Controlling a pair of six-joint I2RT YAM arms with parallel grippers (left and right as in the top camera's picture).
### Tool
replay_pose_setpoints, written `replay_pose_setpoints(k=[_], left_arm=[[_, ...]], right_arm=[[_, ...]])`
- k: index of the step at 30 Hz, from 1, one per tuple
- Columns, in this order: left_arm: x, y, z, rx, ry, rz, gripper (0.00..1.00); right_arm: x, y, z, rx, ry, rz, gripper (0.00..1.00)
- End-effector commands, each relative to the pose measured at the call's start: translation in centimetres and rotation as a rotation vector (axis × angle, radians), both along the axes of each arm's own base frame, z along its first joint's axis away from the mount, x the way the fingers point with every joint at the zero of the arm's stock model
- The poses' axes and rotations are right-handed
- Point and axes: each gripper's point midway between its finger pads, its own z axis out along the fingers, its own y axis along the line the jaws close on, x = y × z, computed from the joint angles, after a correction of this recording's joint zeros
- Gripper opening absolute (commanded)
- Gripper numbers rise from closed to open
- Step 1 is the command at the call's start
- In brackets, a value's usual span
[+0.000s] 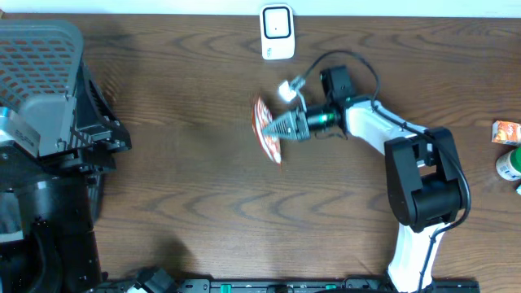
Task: Scan the item barcode
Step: 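Lift the chocolate bar and carry it toward the white scanner, then hold the chocolate bar in front of the white scanner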
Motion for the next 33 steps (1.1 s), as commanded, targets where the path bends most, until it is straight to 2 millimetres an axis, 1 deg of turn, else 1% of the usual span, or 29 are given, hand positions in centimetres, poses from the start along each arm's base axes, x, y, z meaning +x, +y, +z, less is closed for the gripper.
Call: replay_pose_setpoints(k=[1,3,6,8,11,12,14,17,21,22,24,26,30,33], left_arm=[[0.0,0.2,-0.1,0.011,0.004,0.011,0.98],[0.0,0.2,-0.1,0.011,0.004,0.011,0.98],[0.0,0.2,-0.1,0.011,0.004,0.011,0.98],[0.0,0.2,-0.1,0.011,0.004,0.011,0.98],[0.0,0.2,-0.1,0.011,0.004,0.011,0.98],[0.0,0.2,-0.1,0.011,0.004,0.011,0.98],[0.0,0.2,-0.1,0.011,0.004,0.011,0.98],[0.0,0.2,-0.1,0.011,0.004,0.011,0.98],[0.0,0.2,-0.1,0.011,0.004,0.011,0.98],[0.0,0.2,-0.1,0.011,0.004,0.011,0.98],[0.0,0.2,-0.1,0.011,0.004,0.011,0.98],[0.0,0.2,-0.1,0.011,0.004,0.011,0.98],[0.0,0.2,-0.1,0.011,0.004,0.011,0.98],[0.0,0.2,-0.1,0.011,0.004,0.011,0.98]], right_arm=[[4.8,0.3,2.0,-0.153,-0.018,-0.17,0.01],[7.2,-0.1,1.9,-0.307,-0.065,-0.282,0.01],[9.7,-1.4,1.7,-0.544,-0.152,-0.422,0.01],[10.6,-1.9,2.1,-0.66,-0.245,-0.466,0.01],[11.8,-1.9,3.2,-0.778,-0.418,-0.488,0.01],[12.2,-2.1,3.2,-0.806,-0.45,-0.5,0.01],[13.5,-3.2,3.2,-0.894,-0.535,-0.553,0.01],[15.4,-3.8,3.4,-0.929,-0.638,-0.587,0.01],[18.9,-4.8,4.6,-0.96,-0.796,-0.684,0.01],[19.6,-4.8,5.0,-0.96,-0.836,-0.698,0.01],[20.7,-4.8,5.1,-0.959,-0.9,-0.708,0.01],[22.0,-4.6,4.5,-0.957,-0.951,-0.721,0.01],[24.1,-5.2,2.8,-0.993,-0.981,-0.789,0.01],[25.7,-4.6,1.7,-1.002,-0.993,-0.791,0.01]])
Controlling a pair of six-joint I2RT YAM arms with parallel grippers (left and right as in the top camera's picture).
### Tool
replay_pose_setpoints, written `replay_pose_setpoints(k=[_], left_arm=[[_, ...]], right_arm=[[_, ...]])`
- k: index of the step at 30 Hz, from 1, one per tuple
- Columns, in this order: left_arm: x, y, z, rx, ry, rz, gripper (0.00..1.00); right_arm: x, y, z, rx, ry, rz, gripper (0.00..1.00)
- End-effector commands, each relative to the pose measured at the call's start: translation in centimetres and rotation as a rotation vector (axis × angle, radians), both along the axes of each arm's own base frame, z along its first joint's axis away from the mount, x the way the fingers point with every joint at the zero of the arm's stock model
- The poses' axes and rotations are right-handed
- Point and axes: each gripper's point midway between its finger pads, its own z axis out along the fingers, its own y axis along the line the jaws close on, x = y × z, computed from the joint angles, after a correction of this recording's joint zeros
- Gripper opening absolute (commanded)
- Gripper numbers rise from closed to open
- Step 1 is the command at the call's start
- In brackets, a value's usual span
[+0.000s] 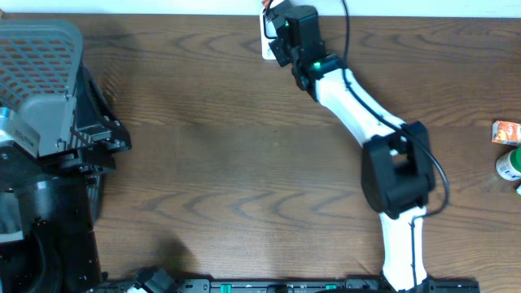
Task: Scan the item barcode
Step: 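Hold the chocolate bar in front of the white scanner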
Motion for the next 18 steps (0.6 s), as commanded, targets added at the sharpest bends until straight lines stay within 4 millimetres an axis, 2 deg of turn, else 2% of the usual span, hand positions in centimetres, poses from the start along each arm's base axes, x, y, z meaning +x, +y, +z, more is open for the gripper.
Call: replay_pose_setpoints(k=[1,5,8,11,18], left_arm=[[0.0,0.2,-0.1,0.011,0.004,0.011,0.98],[0.0,0.2,-0.1,0.011,0.004,0.011,0.98],[0.0,0.2,-0.1,0.011,0.004,0.011,0.98],[0.0,0.2,-0.1,0.011,0.004,0.011,0.98],[0.0,0.2,-0.1,0.011,0.004,0.011,0.98]], right_arm=[[2.4,-0.1,-0.5,-0.051,-0.043,-0.028,0.01],[4.9,0.7,-0.3,-0.053,-0.061,-0.045,0.01],[5.7,0.7,-0.9,-0.076,-0.022,-0.052,0.01],[5.4,-0.2,-2.0,-0.132,0.042,-0.073,0.01],[3.2,-1.9,-4.3,-0.246,0.176,-0.073,0.01]])
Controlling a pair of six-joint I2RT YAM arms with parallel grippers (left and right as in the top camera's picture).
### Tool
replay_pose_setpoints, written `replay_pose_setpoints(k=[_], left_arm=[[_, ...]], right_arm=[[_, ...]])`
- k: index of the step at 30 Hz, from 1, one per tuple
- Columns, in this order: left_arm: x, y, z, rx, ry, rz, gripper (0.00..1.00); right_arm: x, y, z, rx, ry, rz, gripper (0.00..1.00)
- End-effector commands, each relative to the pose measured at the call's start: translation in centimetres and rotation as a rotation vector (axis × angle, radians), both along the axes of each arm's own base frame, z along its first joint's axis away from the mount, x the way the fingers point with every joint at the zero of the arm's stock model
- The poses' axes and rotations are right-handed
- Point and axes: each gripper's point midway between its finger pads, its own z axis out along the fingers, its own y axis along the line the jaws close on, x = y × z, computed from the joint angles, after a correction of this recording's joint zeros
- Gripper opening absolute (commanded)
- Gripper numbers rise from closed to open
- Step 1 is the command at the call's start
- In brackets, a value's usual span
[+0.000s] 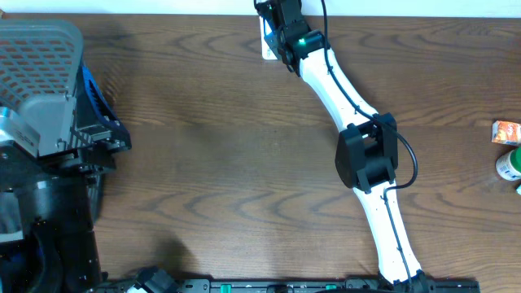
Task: Scan the item barcode
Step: 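Hold the chocolate bar in front of the white scanner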
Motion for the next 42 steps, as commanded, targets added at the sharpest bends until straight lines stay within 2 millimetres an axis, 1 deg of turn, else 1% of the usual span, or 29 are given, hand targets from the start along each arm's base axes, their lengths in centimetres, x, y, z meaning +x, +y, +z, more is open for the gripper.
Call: replay_pose_setpoints(k=[1,4,7,10,14,17,19,20,23,25,27,29,31,33,34,36,40,41,42], left_arm=[[0.0,0.2,0.0,0.011,0.004,0.011,0.98],[0.0,0.2,-0.1,0.011,0.004,0.011,0.98],[0.0,0.1,-0.1,0.012,0.004,0.011,0.98],[0.0,0.2,0.0,0.011,0.004,0.011,0.98],[0.0,0.2,-0.1,0.011,0.004,0.011,0.98],[0.0,0.1,-0.1,0.011,0.004,0.01,0.98],[0.0,0.2,-0.1,0.011,0.004,0.011,0.98],[0.0,0.2,-0.1,0.011,0.004,0.011,0.98],[0.0,0.2,0.0,0.011,0.004,0.011,0.98],[0.0,0.2,-0.1,0.011,0.004,0.011,0.98],[0.0,0.2,-0.1,0.011,0.004,0.011,0.98],[0.0,0.2,-0.1,0.011,0.004,0.011,0.98],[0.0,0.1,-0.1,0.012,0.004,0.011,0.98],[0.0,0.2,0.0,0.011,0.004,0.011,0.98],[0.0,0.2,-0.1,0.011,0.004,0.011,0.98],[0.0,0.2,0.0,0.011,0.004,0.011,0.98],[0.0,0.1,-0.1,0.012,0.004,0.011,0.98],[0.0,0.2,-0.1,0.011,0.004,0.011,0.98],[0.0,0.2,-0.1,0.011,0.004,0.011,0.98]], right_arm=[[-0.2,-1.0,-0.6,-0.057,0.023,-0.006,0.01],[-0.8,-1.2,-1.3,-0.082,0.06,0.001,0.01],[-0.9,-1.4,-1.4,-0.069,0.067,-0.015,0.01],[-0.6,-1.4,-1.1,-0.039,0.052,-0.036,0.01],[0.0,-0.8,-0.6,-0.007,0.023,-0.018,0.01],[0.7,-0.5,-0.4,-0.015,-0.012,-0.001,0.01],[1.0,-0.4,-0.7,-0.03,-0.025,-0.001,0.01],[1.0,-0.5,-1.1,-0.042,-0.024,-0.009,0.01],[0.5,-1.2,-2.1,-0.078,0.006,-0.032,0.01],[-0.3,-2.1,-2.8,-0.103,0.052,-0.064,0.01],[-1.5,-3.2,-2.4,-0.128,0.096,-0.108,0.01],[-2.8,-3.9,-1.5,-0.122,0.136,-0.143,0.01],[-4.5,-4.5,0.2,-0.097,0.18,-0.187,0.01],[-6.6,-5.5,1.8,-0.067,0.23,-0.255,0.01],[-8.0,-5.9,2.7,-0.042,0.265,-0.295,0.01],[-10.6,-7.0,3.9,-0.013,0.337,-0.357,0.01],[-15.6,-10.4,5.8,-0.033,0.467,-0.499,0.01],[-16.4,-11.1,6.0,-0.044,0.486,-0.529,0.01],[-17.4,-12.3,6.3,-0.063,0.508,-0.578,0.01]])
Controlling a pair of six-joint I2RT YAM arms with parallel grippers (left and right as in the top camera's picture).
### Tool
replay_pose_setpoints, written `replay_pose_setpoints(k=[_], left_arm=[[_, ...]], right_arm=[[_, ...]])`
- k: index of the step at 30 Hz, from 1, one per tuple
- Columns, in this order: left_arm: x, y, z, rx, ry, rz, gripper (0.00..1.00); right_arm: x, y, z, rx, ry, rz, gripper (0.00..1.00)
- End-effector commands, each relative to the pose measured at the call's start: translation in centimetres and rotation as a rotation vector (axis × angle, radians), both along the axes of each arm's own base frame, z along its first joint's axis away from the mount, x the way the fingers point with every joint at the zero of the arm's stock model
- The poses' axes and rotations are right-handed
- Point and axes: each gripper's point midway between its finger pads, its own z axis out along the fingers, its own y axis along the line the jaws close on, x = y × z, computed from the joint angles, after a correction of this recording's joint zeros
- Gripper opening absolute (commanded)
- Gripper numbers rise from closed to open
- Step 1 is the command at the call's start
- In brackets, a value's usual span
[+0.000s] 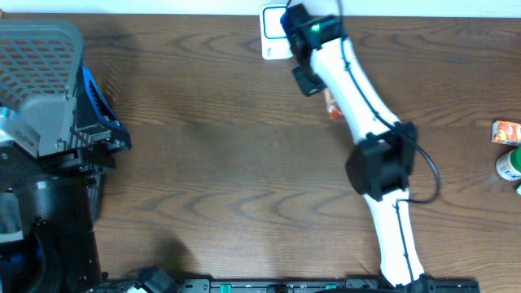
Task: Scan the item barcode
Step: 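Hold the chocolate bar in front of the white scanner, then carry the chocolate bar to the right edge and release it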
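The white barcode scanner [273,24] stands at the table's far edge, its right side covered by my right arm. That arm reaches from the front edge up to the scanner, with its wrist over it. A black part of my right gripper [306,80] shows beside the white forearm, but its fingers are hidden under the arm. A small piece of the red-orange packet [332,106] peeks out at the forearm's left edge. Whether the fingers hold it cannot be made out. My left gripper is out of view.
A grey mesh basket [41,73] with a blue edge fills the far left, above a large black body [41,220]. An orange box [505,130] and a green-and-white bottle [510,164] sit at the right edge.
The right wrist has shifted slightly right at the scanner, uncovering more of its white face. A piece of the red-orange packet now shows beside the forearm, where none showed before.
The right gripper first held the red-and-white packet over the table's middle, below the scanner. Then the arm reached to the scanner and covered it, with the packet hidden. It stayed there, and now the packet peeks out below the wrist.
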Motion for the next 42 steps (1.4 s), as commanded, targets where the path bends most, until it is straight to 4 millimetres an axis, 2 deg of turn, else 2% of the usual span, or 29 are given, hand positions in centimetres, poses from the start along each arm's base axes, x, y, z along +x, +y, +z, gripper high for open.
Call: replay_pose_setpoints(k=[1,3,11,17,23,30,33,37,38,39,40,42], left_arm=[[0.0,0.2,-0.1,0.011,0.004,0.011,0.98],[0.0,0.2,-0.1,0.011,0.004,0.011,0.98],[0.0,0.2,-0.1,0.011,0.004,0.011,0.98],[0.0,0.2,-0.1,0.011,0.004,0.011,0.98],[0.0,0.2,-0.1,0.011,0.004,0.011,0.98],[0.0,0.1,-0.1,0.011,0.004,0.01,0.98],[0.0,0.1,-0.1,0.011,0.004,0.01,0.98],[0.0,0.2,-0.1,0.011,0.004,0.011,0.98],[0.0,0.2,-0.1,0.011,0.004,0.011,0.98],[0.0,0.2,-0.1,0.011,0.004,0.011,0.98],[0.0,0.2,-0.1,0.011,0.004,0.011,0.98],[0.0,0.2,-0.1,0.011,0.004,0.011,0.98]], right_arm=[[-1.2,-3.6,4.0,-0.013,-0.077,-0.218,0.01],[-2.2,-6.1,4.4,-0.081,-0.063,-0.302,0.01],[-2.3,-12.8,3.1,-0.097,-0.011,-0.454,0.01],[-3.2,-19.7,2.1,-0.14,0.024,-0.594,0.01],[-6.0,-26.3,-0.8,-0.162,0.118,-0.747,0.01],[-9.0,-32.8,-4.0,-0.195,0.159,-0.895,0.01],[-9.5,-35.2,-4.5,-0.189,0.136,-0.942,0.01],[-10.9,-38.5,-4.0,-0.234,0.118,-1.001,0.01],[-11.2,-38.9,-3.9,-0.229,0.119,-1.014,0.09],[-11.4,-39.0,-4.0,-0.207,0.121,-1.028,0.82],[-11.5,-38.9,-3.9,-0.183,0.117,-1.038,0.99],[-11.3,-38.9,-3.3,-0.146,0.104,-1.034,0.99]])
